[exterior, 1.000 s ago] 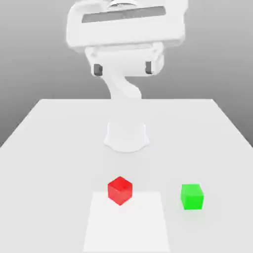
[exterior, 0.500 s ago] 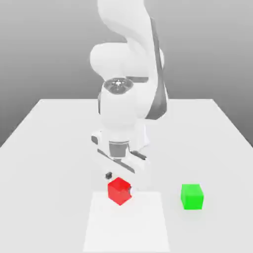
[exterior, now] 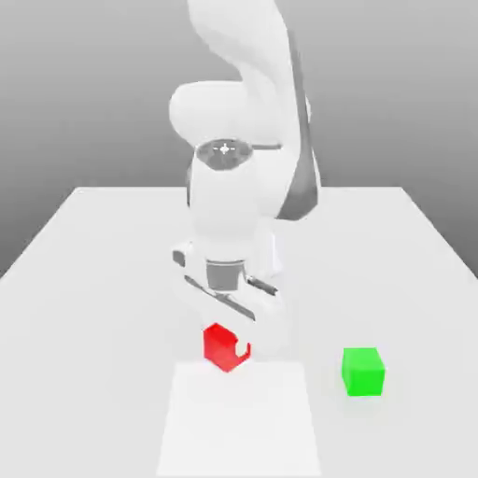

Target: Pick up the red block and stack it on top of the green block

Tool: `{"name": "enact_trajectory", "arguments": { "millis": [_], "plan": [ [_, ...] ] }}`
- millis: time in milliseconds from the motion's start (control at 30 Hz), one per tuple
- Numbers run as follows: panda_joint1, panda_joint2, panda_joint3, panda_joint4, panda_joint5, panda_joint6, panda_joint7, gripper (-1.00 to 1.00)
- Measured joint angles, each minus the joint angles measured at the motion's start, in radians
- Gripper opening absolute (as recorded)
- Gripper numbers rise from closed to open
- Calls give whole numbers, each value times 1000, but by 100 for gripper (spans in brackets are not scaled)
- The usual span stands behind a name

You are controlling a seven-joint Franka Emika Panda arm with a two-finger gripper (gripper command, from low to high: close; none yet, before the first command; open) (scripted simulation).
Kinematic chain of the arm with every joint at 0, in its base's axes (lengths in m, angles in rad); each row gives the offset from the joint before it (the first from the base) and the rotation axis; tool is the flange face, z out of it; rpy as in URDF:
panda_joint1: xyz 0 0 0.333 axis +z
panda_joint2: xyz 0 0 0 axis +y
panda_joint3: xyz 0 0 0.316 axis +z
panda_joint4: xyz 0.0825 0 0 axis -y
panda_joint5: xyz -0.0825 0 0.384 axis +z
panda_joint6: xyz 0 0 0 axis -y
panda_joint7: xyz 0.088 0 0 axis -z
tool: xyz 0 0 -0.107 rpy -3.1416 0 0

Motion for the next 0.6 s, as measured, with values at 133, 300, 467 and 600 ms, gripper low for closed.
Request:
{"name": "enact_trajectory", "arguments": {
  "millis": [133, 300, 467, 600],
  "plan": [
    [120, -32, 89, 58, 32, -89, 13, -100],
    [285, -26, 241, 156, 61, -177, 48, -100],
    [284, 114, 261, 179, -76, -68, 154, -100],
    [307, 203, 222, 183, -153, 13, 209, 100]
  ]
}}
